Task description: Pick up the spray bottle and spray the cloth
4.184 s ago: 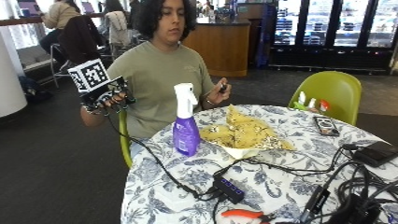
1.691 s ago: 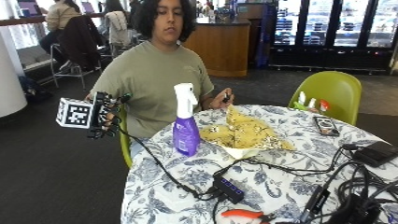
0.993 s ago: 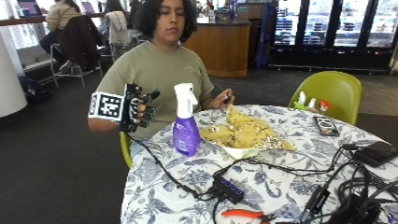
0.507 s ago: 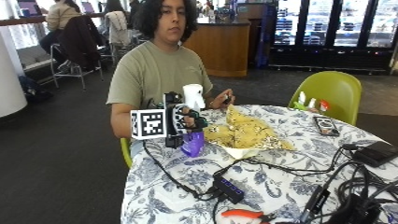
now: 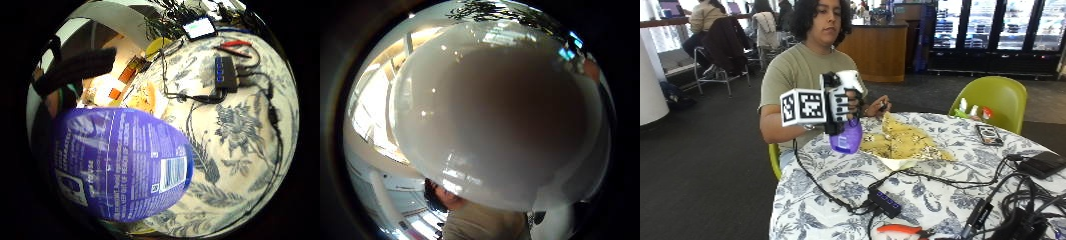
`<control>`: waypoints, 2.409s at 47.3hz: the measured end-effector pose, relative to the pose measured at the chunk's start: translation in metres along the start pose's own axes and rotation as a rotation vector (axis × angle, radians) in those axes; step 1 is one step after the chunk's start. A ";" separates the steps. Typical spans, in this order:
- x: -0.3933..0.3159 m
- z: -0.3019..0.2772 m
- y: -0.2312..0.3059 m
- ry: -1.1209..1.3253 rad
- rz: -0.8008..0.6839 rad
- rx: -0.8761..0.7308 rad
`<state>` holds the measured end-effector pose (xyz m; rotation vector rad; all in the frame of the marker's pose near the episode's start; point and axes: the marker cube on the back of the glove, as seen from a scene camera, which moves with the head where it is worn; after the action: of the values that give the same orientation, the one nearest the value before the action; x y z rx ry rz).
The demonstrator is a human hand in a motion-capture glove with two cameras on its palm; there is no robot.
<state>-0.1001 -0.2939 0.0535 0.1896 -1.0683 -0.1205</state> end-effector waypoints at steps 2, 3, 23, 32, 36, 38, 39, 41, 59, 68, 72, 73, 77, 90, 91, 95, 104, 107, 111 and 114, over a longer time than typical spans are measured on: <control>-0.020 -0.007 0.001 0.012 -0.023 0.004; -0.029 -0.010 0.002 0.014 -0.028 0.004; -0.110 -0.007 -0.022 0.469 0.420 -0.587; -0.059 0.043 -0.017 0.646 0.680 -0.822; -0.026 0.070 -0.003 0.706 0.783 -0.911; -0.010 0.083 0.005 0.734 0.827 -0.959; -0.002 0.088 0.010 0.749 0.849 -0.982; 0.013 0.097 0.018 0.775 0.889 -1.023; 0.014 0.116 -0.003 0.726 0.824 -1.043; -0.015 0.171 -0.030 0.474 0.653 -0.990; -0.053 0.202 -0.062 0.331 0.402 -0.854; -0.062 0.211 -0.070 0.294 0.336 -0.807; -0.092 0.245 -0.097 0.125 0.102 -0.592; -0.059 0.351 -0.131 -0.262 -0.072 -0.217; -0.052 0.359 -0.128 -0.266 -0.061 -0.228; -0.030 0.382 -0.113 -0.285 -0.023 -0.290; -0.020 0.397 -0.089 -0.261 -0.105 -0.365; -0.025 0.401 -0.092 -0.279 -0.099 -0.316; -0.023 0.402 -0.091 -0.272 -0.090 -0.306; -0.022 0.402 -0.089 -0.253 -0.086 -0.300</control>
<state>-0.4648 -0.4152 0.2034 -0.0527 -1.2791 -0.3882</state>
